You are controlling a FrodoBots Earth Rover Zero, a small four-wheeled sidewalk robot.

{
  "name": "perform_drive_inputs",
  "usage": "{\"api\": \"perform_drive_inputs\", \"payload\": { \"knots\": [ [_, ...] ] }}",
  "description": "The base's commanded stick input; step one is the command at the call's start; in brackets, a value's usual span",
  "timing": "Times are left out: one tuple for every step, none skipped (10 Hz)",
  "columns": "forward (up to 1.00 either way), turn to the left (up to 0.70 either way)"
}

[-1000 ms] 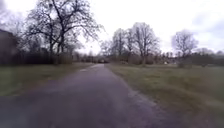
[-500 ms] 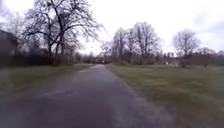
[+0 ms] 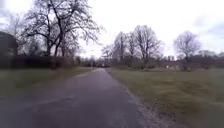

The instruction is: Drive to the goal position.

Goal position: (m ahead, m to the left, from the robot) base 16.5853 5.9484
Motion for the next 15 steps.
{"api": "perform_drive_inputs", "payload": {
  "knots": [
    [1.00,0.29],
    [1.00,0.16],
    [1.00,0.03],
    [1.00,0.00],
    [1.00,0.00],
    [1.00,0.00],
    [1.00,0.00],
    [1.00,0.00],
    [1.00,0.00],
    [1.00,0.00],
    [1.00,0.00],
    [1.00,0.00],
    [1.00,0.00],
    [1.00,0.00],
    [1.00,0.00]
  ]
}}
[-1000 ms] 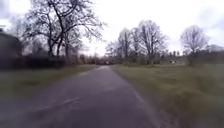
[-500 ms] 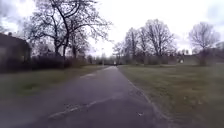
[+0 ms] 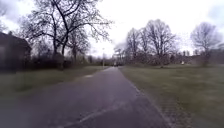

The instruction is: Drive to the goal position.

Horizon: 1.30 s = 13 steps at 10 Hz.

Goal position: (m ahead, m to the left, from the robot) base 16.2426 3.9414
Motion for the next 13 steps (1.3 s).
{"api": "perform_drive_inputs", "payload": {
  "knots": [
    [1.00,0.00],
    [1.00,0.00],
    [1.00,0.00],
    [1.00,0.00],
    [1.00,0.00],
    [1.00,0.00],
    [1.00,0.00],
    [1.00,0.00],
    [1.00,0.00],
    [1.00,0.00],
    [1.00,0.00],
    [1.00,0.00],
    [1.00,0.00]
  ]
}}
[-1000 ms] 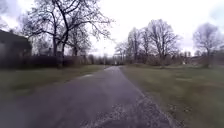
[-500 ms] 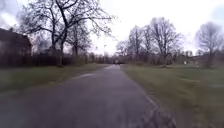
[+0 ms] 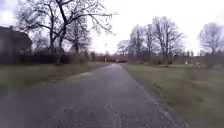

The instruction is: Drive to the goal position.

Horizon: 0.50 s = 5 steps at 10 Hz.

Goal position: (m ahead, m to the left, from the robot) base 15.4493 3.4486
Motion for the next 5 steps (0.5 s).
{"api": "perform_drive_inputs", "payload": {
  "knots": [
    [1.00,0.00],
    [1.00,0.00],
    [1.00,0.00],
    [1.00,0.00],
    [1.00,0.00]
  ]
}}
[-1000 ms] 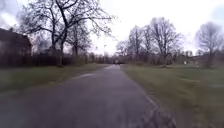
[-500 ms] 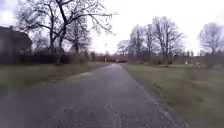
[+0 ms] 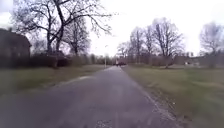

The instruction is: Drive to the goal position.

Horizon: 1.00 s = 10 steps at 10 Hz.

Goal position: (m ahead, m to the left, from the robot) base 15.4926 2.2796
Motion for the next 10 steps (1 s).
{"api": "perform_drive_inputs", "payload": {
  "knots": [
    [1.00,0.00],
    [1.00,0.00],
    [1.00,0.00],
    [1.00,0.00],
    [1.00,0.00],
    [1.00,0.00],
    [1.00,0.00],
    [1.00,0.00],
    [1.00,0.00],
    [1.00,0.00]
  ]
}}
